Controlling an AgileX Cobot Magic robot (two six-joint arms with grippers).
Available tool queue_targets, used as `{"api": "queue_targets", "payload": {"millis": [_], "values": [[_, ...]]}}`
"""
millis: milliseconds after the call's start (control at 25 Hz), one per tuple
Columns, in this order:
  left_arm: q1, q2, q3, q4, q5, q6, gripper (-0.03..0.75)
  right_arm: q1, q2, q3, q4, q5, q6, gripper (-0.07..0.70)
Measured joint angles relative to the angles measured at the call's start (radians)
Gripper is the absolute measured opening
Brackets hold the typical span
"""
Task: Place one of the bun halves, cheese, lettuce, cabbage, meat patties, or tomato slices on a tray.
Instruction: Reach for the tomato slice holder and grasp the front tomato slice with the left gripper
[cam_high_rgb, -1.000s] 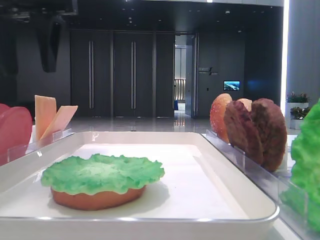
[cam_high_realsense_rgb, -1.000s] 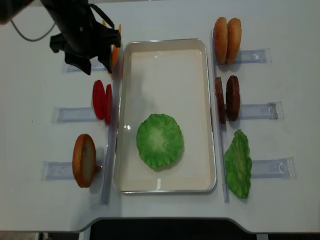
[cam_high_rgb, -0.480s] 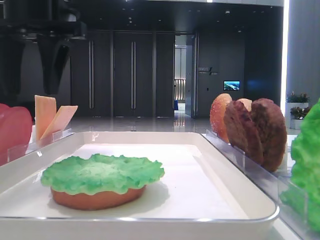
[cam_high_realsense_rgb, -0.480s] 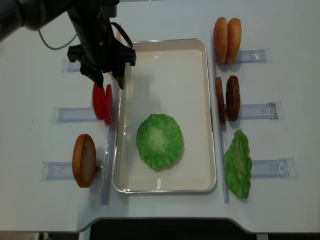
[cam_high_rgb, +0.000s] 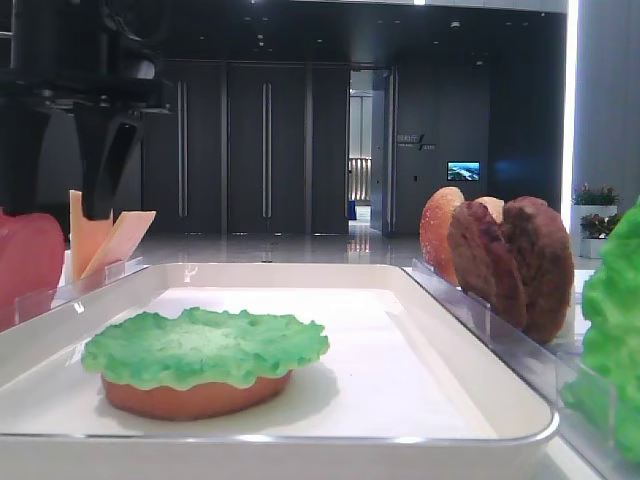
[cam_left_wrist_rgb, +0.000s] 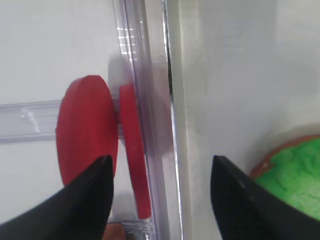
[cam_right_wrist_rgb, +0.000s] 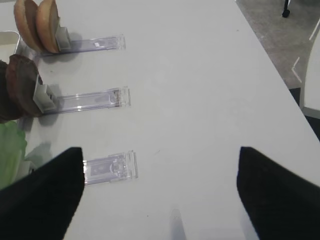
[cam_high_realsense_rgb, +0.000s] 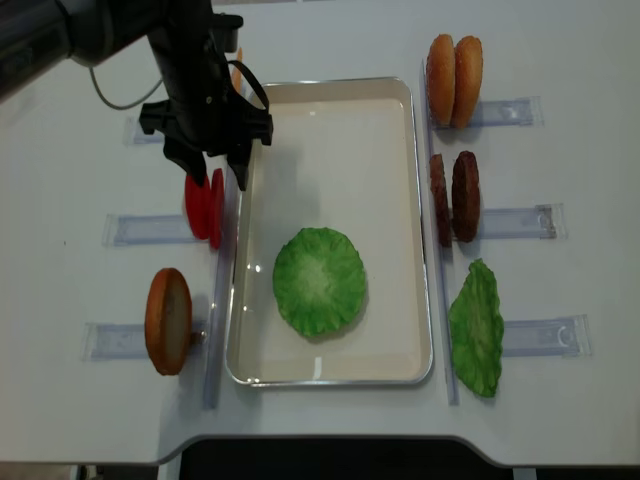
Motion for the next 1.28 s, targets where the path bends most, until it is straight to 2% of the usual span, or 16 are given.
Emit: {"api": "queue_targets", "payload": {"millis": [280,560,800,1040,1280], "values": [[0.000,0.030,0.000,0.001,0.000,0.000,0.471,0.000,0.000,0.000,0.000,0.000,0.000,0.587],[-0.009,0.042,-0.001,0.031,0.035,0.000,0.471,0.000,0.000,0.000,0.000,0.000,0.000,0.587],[-0.010,0.052,-0.001,0.074,0.040,-0.001,0.469,0.000,0.000,0.000,0.000,0.000,0.000,0.587],[-0.010,0.052,-0.001,0.086,0.041,-0.003,0.361,0.000,0.000,0.000,0.000,0.000,0.000,0.587],[-0.010,0.052,-0.001,0.091,0.042,-0.003,0.294,0.000,0.000,0.000,0.000,0.000,0.000,0.587]]}}
